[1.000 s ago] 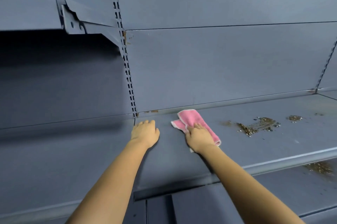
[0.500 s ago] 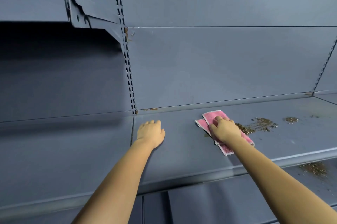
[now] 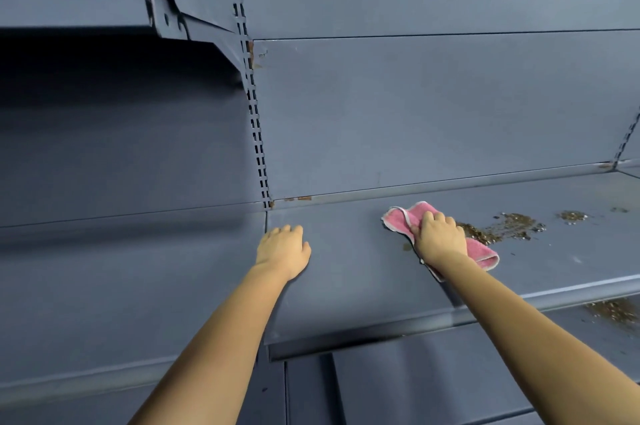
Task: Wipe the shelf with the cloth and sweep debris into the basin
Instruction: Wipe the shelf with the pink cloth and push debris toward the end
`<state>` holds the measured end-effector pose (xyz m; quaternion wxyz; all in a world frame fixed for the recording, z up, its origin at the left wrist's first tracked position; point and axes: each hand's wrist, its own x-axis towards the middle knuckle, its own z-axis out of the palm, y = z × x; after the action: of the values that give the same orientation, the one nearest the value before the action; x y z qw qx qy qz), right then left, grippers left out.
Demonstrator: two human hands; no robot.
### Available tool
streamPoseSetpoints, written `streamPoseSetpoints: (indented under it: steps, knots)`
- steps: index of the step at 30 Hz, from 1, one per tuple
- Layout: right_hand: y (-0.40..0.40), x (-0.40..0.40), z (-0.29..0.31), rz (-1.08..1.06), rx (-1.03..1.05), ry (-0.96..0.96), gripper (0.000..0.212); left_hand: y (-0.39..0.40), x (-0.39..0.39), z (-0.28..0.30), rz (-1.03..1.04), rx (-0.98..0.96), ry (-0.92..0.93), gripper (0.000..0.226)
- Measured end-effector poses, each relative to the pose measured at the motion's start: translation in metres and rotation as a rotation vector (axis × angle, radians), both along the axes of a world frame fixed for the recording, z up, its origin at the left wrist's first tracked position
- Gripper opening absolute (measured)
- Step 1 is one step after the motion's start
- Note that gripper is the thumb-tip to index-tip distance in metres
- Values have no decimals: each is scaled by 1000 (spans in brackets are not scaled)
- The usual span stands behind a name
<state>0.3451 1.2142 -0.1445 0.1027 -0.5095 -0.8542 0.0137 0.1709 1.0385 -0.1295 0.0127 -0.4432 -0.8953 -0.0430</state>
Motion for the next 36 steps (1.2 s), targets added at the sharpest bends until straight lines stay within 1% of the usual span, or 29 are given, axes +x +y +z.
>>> streamPoseSetpoints:
  steps: [5, 9, 11, 13, 15, 17, 19, 23, 25, 30, 33, 36]
  knots:
    - [-31, -33, -2, 115, -13, -3, 41, -2, 0, 6, -20, 23, -2, 39]
    - [-42, -51, -8, 190, -127, 14, 46, -8, -6, 7, -19, 40, -8, 41]
    - [-41, -51, -7, 186, -166, 42, 39, -13, -8, 5, -14, 36, -17, 41]
    - [-43, -49, -3, 141, -177, 118, 30, -18, -10, 4, -12, 32, -23, 41]
    - [-48, -46, 1, 97, -194, 179, 26, -22, -11, 4, -13, 38, -24, 40]
    - [-57, -48, 6, 100, -200, 198, 25, -27, -12, 6, -14, 47, -19, 40]
    - [-71, -58, 9, 158, -209, 197, 26, -31, -14, 9, -8, 50, -11, 39]
    - [-113, -101, 2, 389, -258, 165, 34, -34, -19, 14, -6, 44, 19, 37]
    - [-121, -112, -1, 443, -268, 162, 38, -33, -21, 14, -7, 45, 23, 36]
    - [-93, -96, -3, 386, -271, 177, 39, -26, -19, 9, -3, 36, 13, 38]
    - [-64, -72, -4, 318, -237, 172, 41, -17, -10, 7, -8, 29, 8, 37]
    - [-32, -43, -4, 237, -212, 179, 37, -7, 0, 4, -18, 24, 3, 38]
